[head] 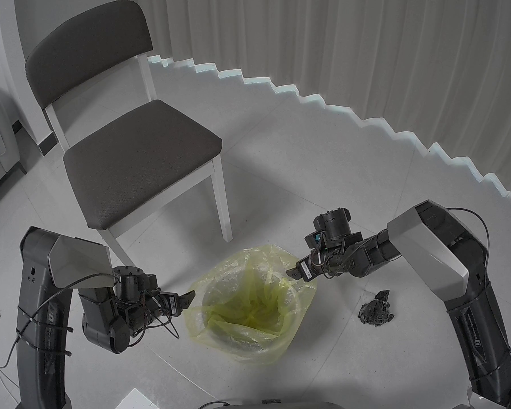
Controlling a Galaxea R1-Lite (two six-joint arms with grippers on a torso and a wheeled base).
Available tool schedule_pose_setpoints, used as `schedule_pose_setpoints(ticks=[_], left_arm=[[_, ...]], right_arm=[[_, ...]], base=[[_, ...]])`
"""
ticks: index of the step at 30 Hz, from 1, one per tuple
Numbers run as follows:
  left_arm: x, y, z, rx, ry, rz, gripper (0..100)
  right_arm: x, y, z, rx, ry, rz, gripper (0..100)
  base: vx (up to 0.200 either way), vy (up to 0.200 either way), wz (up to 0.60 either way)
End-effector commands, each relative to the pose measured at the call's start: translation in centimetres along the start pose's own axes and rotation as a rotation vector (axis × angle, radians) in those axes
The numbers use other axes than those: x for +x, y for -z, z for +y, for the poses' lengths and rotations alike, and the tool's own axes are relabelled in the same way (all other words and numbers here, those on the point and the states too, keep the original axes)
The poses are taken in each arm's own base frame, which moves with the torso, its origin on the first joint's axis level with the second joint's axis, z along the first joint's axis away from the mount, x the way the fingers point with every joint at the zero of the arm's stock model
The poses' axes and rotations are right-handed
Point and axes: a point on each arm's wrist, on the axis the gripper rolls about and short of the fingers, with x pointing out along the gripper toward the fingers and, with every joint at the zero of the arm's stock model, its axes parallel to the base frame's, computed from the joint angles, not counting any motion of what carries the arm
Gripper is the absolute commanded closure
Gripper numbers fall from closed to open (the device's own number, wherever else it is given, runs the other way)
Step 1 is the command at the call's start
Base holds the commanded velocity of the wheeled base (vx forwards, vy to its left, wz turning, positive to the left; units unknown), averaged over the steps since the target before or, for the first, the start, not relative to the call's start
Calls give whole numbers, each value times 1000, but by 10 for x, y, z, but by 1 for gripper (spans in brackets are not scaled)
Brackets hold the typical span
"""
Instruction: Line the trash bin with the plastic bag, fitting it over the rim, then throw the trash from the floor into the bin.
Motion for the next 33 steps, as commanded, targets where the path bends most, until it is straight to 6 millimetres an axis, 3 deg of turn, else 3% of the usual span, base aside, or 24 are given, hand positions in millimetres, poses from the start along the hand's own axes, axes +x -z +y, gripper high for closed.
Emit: schedule_pose_setpoints(ticks=[1,8,15,25,33], left_arm=[[3,-2,0,1,2,-9,0],[10,0,0,1,1,6,0],[8,2,2,-5,-10,63,0],[-8,11,5,74,13,122,0],[-17,-2,11,52,15,76,0]], right_arm=[[6,-3,-6,7,14,-9,0],[21,5,-3,2,7,11,0],[23,0,6,-36,-12,48,0],[8,5,7,-121,-47,184,0],[-13,-8,-12,-90,-18,156,0]], base=[[0,0,0],[0,0,0],[0,0,0],[0,0,0],[0,0,0]])
